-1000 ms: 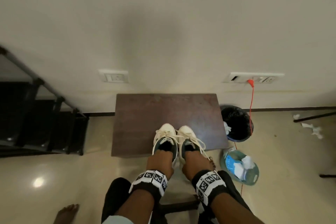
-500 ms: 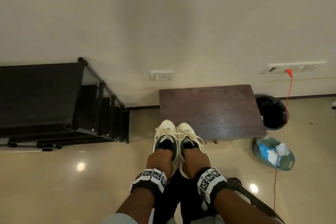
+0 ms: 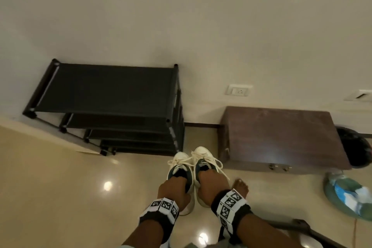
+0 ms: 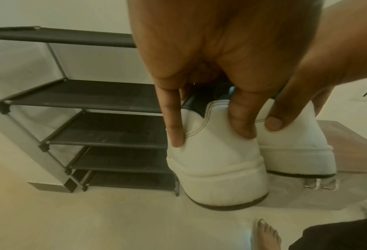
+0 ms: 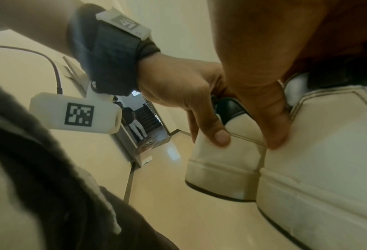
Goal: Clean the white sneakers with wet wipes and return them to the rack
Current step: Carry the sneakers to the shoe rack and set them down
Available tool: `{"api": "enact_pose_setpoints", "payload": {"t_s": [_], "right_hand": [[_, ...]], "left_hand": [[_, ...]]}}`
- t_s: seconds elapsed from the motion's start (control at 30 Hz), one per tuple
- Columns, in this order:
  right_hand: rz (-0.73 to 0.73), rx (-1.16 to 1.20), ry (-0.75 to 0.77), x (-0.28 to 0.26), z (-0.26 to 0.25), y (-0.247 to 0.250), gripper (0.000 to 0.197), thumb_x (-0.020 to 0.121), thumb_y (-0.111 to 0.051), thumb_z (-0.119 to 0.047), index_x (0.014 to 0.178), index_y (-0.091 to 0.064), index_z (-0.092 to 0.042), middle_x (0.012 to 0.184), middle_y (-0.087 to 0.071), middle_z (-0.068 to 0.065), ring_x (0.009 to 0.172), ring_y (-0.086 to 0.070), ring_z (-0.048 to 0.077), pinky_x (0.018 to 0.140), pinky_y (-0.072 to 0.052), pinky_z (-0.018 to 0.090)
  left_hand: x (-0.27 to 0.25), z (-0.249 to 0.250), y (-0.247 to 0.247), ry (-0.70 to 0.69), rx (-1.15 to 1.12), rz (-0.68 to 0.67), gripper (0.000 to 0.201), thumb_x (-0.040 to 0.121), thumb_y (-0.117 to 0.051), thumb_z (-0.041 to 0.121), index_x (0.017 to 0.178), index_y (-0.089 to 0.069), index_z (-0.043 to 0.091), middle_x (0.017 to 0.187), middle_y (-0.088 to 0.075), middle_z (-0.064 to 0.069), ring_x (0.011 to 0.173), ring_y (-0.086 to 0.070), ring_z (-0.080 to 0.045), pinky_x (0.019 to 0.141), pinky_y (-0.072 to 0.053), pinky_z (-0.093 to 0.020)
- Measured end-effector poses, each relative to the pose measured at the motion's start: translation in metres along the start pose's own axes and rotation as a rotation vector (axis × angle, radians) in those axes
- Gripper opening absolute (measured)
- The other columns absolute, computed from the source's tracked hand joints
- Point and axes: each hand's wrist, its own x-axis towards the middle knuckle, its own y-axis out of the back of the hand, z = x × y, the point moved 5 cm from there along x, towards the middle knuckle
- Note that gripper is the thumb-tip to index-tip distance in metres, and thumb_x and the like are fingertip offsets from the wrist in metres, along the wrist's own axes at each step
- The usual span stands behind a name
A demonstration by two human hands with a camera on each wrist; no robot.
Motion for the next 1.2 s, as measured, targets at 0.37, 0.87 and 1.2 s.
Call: {"api": "enact_pose_setpoints", "payload": {"t_s": [0.37, 0.87, 1.2], "right_hand": [[0.111, -0.014, 0.064, 0.01, -0.217, 0.006, 0.017, 0.084, -0.05, -0.02, 0.098, -0.058, -0.014, 0.099, -0.064, 0.009, 0.093, -0.06, 0.031, 0.072, -0.046, 0.033], [0.366, -0.013, -0.078, 0.177, -0.194, 0.007, 0.029, 0.043, -0.083, -0.013, 0.056, -0.058, -0.017, 0.051, -0.058, -0.001, 0.059, -0.059, 0.02, 0.041, -0.043, 0.023], [0.352, 0.066, -0.102, 0.25, -0.156, 0.002, 0.014, 0.07, -0.075, -0.01, 0.077, -0.067, -0.018, 0.067, -0.066, 0.003, 0.058, -0.064, 0.022, 0.055, -0.053, 0.029]], "left_hand": [[-0.069, -0.196, 0.066, 0.007, 0.023, 0.185, 0.024, 0.085, -0.053, 0.035, 0.103, -0.063, 0.025, 0.103, -0.067, 0.0, 0.097, -0.063, -0.022, 0.081, -0.051, -0.029], [0.102, -0.246, 0.127, -0.109, 0.203, 0.279, 0.018, 0.092, -0.046, 0.02, 0.102, -0.062, 0.022, 0.103, -0.06, -0.004, 0.091, -0.062, -0.024, 0.075, -0.05, -0.034], [0.187, -0.227, 0.131, -0.086, 0.227, 0.29, 0.023, 0.095, -0.049, 0.026, 0.115, -0.058, 0.025, 0.099, -0.068, -0.003, 0.086, -0.067, -0.022, 0.068, -0.048, -0.028]]}}
